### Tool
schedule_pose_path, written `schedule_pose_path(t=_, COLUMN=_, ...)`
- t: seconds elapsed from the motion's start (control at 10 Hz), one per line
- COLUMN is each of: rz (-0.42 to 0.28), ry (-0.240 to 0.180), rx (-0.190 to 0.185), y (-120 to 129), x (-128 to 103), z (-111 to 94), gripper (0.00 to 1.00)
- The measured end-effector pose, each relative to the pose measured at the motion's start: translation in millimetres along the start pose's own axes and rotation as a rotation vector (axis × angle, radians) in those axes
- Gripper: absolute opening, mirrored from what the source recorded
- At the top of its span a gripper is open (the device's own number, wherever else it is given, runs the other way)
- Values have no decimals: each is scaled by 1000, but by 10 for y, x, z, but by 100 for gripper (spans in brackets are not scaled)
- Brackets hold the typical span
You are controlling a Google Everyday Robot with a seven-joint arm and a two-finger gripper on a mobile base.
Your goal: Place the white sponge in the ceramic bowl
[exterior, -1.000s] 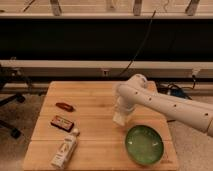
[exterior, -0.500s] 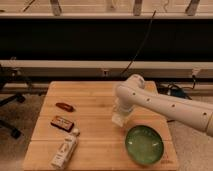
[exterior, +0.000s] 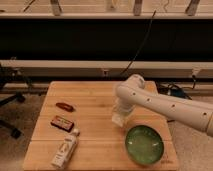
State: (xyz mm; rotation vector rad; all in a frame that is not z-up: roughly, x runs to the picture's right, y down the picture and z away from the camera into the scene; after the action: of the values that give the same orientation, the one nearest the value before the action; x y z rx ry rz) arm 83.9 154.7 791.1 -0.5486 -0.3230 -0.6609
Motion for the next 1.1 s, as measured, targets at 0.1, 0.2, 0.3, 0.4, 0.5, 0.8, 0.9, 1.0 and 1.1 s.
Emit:
schedule_pose_path(t=0.1, rz=1, ry=0, rx=0, y=4, x=2, z=-1, gripper=0)
schedule_pose_path(t=0.2, rz=5, ry=0, rx=2, y=11, x=11, z=-8, gripper=0)
schedule_pose_path(t=0.3, rz=17, ry=1, rx=6, y=25, x=36, z=-44, gripper=0)
schedule_pose_path(t=0.4, rz=35, ry=4, rx=10, y=77, x=92, z=-91, gripper=0)
schedule_pose_path(t=0.5, rz=58, ry=10, rx=15, y=183, x=206, z=-172, gripper=0)
schedule_pose_path(t=0.8, rz=113, ry=26, rx=16, y=446, x=439, z=-335, gripper=0)
schedule_pose_path(t=0.9, rz=132, ry=27, rx=5, y=525, x=488, z=-341, gripper=0)
schedule_pose_path(t=1.0, rz=155, ry=26, rx=-14, y=657, x=543, z=-341, gripper=0)
schedule_pose_path(t=1.1, rz=176, ry=17, rx=-35, y=833, x=565, z=-336, gripper=0)
